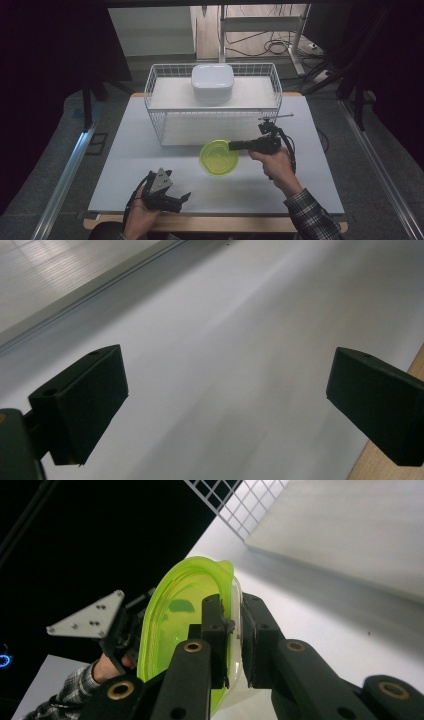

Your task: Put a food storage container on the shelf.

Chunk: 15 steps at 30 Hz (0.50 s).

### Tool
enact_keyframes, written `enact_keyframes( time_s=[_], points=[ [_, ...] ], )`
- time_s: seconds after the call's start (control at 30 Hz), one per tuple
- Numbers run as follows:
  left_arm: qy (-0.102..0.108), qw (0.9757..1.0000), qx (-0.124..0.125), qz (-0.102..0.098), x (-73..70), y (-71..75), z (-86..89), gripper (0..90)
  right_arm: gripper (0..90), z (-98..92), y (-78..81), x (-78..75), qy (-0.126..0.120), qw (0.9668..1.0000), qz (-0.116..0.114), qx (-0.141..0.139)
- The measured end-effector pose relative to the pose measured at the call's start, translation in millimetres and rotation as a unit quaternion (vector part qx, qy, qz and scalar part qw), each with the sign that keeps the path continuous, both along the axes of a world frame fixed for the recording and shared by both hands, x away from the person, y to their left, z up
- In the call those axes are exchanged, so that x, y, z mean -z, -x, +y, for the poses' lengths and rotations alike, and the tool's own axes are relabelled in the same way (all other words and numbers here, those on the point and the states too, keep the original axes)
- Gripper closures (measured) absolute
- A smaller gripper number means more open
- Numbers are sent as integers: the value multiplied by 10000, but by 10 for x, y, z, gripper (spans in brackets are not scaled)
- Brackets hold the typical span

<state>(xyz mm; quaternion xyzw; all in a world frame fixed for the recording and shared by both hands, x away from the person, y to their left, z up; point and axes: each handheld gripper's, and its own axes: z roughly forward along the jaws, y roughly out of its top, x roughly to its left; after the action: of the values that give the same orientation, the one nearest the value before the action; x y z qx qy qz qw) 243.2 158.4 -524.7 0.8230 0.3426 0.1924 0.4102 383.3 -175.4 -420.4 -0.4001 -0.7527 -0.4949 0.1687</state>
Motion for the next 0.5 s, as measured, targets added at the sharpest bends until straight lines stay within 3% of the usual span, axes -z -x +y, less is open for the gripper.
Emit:
enact_keyframes(
  time_s=[0.5],
  points=[
    [-93,9999,48,10,6,-2,-9,28,822,-66,-126,-387,-259,9990,-288,203]
  ],
)
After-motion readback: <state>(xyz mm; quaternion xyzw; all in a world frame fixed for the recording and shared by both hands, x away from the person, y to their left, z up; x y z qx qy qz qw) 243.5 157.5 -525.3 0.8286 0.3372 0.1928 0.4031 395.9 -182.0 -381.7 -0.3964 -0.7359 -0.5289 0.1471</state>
